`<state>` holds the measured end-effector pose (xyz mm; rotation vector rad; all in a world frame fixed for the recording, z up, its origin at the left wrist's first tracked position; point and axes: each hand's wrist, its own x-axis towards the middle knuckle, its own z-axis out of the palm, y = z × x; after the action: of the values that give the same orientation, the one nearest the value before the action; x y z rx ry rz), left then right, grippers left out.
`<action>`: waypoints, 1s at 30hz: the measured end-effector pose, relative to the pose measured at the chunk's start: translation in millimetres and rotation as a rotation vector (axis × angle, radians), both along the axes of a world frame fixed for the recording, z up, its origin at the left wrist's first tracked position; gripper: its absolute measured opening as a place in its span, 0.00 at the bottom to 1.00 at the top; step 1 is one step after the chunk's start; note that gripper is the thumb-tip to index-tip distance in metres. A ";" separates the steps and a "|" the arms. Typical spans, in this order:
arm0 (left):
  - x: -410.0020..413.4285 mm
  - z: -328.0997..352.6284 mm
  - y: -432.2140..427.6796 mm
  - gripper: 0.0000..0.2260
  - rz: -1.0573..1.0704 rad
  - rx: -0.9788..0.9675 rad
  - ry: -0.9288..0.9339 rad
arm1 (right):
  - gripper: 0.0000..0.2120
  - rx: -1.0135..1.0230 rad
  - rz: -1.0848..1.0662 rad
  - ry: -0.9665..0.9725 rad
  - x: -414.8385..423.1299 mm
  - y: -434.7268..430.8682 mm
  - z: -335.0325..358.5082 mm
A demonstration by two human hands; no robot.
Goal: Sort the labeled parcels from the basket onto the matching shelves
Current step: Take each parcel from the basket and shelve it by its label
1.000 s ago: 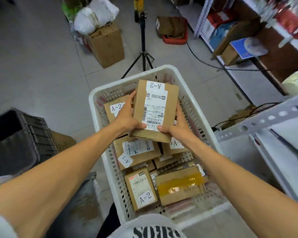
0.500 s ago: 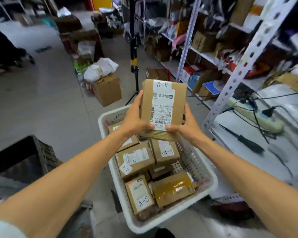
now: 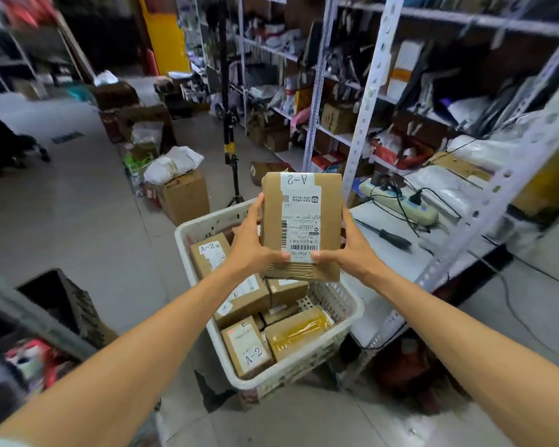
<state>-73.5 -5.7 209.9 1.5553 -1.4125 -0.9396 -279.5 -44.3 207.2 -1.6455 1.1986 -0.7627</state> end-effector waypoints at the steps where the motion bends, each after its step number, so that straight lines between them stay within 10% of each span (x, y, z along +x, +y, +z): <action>1: -7.1 1.2 9.1 0.57 0.003 0.005 0.001 | 0.59 -0.003 0.002 -0.001 -6.9 8.8 1.6; 14: -138.4 -31.3 111.0 0.52 -0.232 0.036 0.018 | 0.59 0.032 -0.125 0.028 -151.4 139.7 -39.3; 30: -406.1 11.2 102.5 0.52 -0.847 -0.062 0.072 | 0.61 -0.049 -0.812 0.050 -377.2 266.5 5.9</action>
<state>-479.6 96.9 221.1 0.8315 -2.0650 -1.3887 -656.7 222.2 213.1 -1.1842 1.9249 -1.2463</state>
